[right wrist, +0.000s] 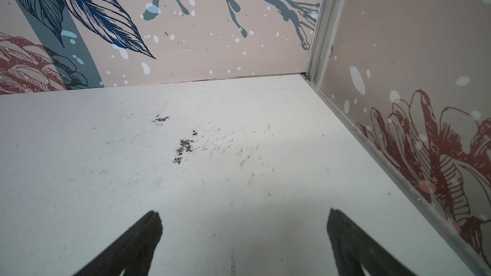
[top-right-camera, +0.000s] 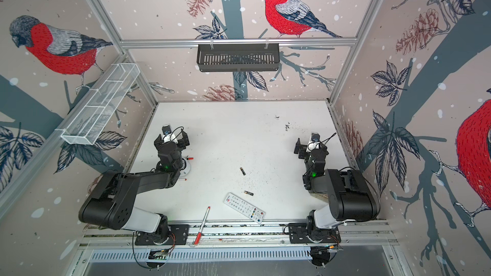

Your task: Load the batteries into the remote control

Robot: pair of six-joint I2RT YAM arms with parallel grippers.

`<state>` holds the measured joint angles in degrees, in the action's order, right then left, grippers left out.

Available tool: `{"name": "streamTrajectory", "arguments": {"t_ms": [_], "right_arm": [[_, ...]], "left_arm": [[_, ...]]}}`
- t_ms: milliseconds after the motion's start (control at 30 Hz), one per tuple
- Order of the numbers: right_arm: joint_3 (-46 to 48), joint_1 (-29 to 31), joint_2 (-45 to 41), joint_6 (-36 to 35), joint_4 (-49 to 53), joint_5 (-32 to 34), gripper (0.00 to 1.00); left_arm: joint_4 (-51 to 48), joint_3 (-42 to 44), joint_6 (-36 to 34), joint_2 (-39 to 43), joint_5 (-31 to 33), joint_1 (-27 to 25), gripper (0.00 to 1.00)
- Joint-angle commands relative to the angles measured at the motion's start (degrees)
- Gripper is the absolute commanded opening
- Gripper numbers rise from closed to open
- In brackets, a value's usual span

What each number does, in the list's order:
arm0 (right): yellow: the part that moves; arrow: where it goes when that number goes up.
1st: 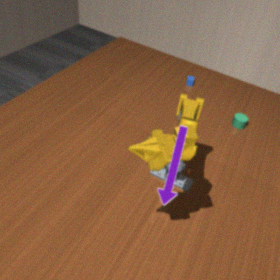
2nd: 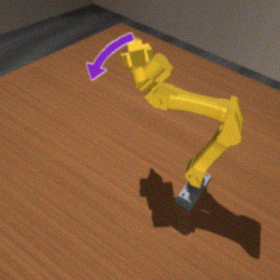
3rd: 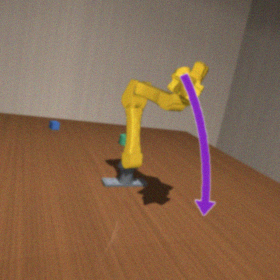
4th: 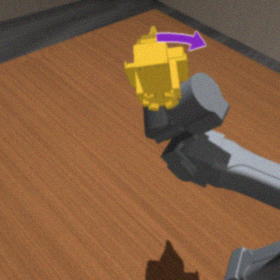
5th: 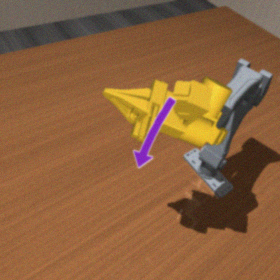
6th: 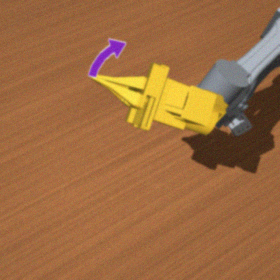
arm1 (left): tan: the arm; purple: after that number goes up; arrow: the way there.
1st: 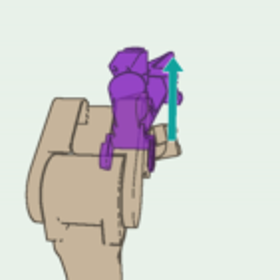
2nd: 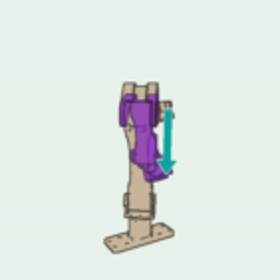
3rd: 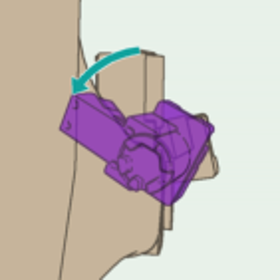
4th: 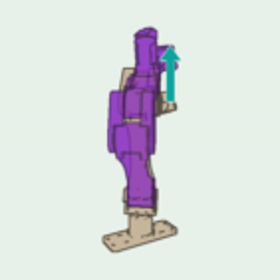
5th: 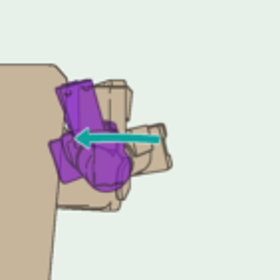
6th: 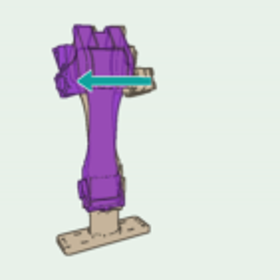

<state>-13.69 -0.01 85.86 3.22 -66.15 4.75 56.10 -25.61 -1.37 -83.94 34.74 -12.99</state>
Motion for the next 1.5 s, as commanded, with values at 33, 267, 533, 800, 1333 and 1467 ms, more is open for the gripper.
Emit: {"name": "streamTrajectory", "arguments": {"t_ms": [33, 267, 533, 800, 1333, 1467], "right_arm": [[-2.24, 1.70, -1.84, -1.00, 3.14, 1.43, 0.99], [-16.04, 9.79, -9.52, 1.20, 33.24, 8.76, 1.00], [-25.97, 30.28, -12.21, 8.76, 63.29, 13.77, 0.99], [-20.91, 53.53, -19.23, 20.53, 76.07, 5.02, 0.99], [-17.37, 79.05, -14.33, 32.33, 83.33, 1.29, 0.99], [-17.20, 79.40, -11.98, 31.76, 84.01, 2.21, 1.00]], "left_arm": [[-20.57, -8.55, 6.38, 1.23, 9.98, -2.23, 0.98], [-50.91, -24.38, 21.96, -1.37, 16.84, -8.45, 0.98], [-68.26, -31.01, 31.37, 0.01, 11.12, -16.50, 0.97], [-77.57, -30.57, 32.30, 8.46, -7.77, -17.32, 0.97], [-79.83, -25.55, 22.75, 22.47, -21.82, -17.33, 0.97], [-79.59, -25.22, 22.38, 22.96, -22.27, -17.35, 0.97]]}}
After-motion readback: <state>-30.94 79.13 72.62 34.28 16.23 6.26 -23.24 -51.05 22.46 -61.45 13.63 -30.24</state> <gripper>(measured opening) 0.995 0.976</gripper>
